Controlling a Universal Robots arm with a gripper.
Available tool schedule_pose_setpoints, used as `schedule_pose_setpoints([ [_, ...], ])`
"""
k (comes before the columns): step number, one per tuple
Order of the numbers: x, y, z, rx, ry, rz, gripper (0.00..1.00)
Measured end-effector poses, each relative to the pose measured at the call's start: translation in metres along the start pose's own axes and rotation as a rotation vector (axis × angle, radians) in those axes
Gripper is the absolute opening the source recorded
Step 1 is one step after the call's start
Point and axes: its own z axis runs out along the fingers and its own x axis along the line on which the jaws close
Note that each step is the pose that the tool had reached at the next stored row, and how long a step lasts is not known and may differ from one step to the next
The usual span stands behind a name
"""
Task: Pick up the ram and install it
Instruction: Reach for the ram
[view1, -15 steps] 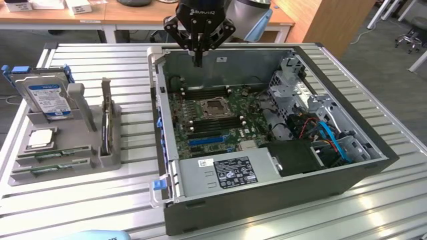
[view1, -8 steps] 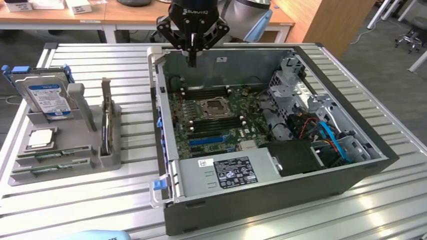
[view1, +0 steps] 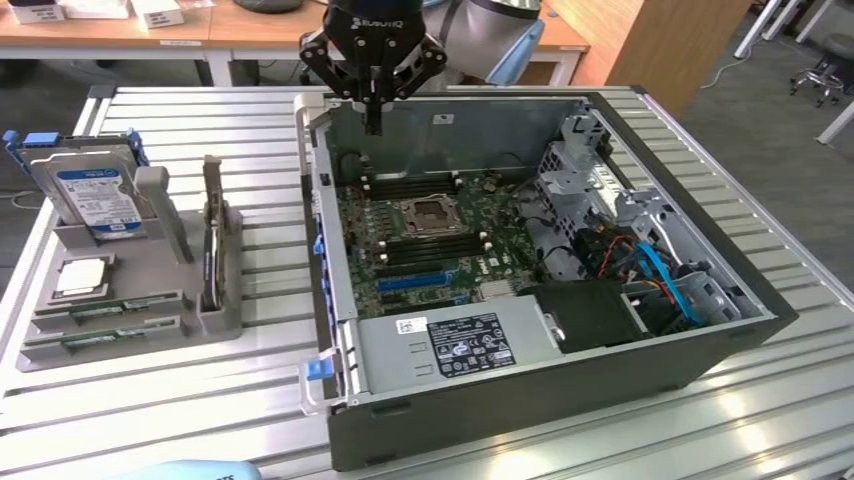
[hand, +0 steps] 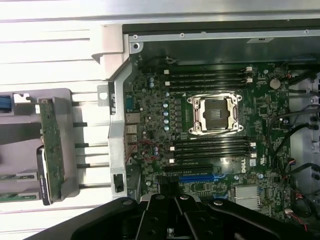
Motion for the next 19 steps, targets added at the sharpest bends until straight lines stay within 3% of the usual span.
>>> schedule_pose_setpoints([
  [19, 0.0079, -0.0004, -0.0002, 0.0, 0.0001, 0.0, 0.1],
])
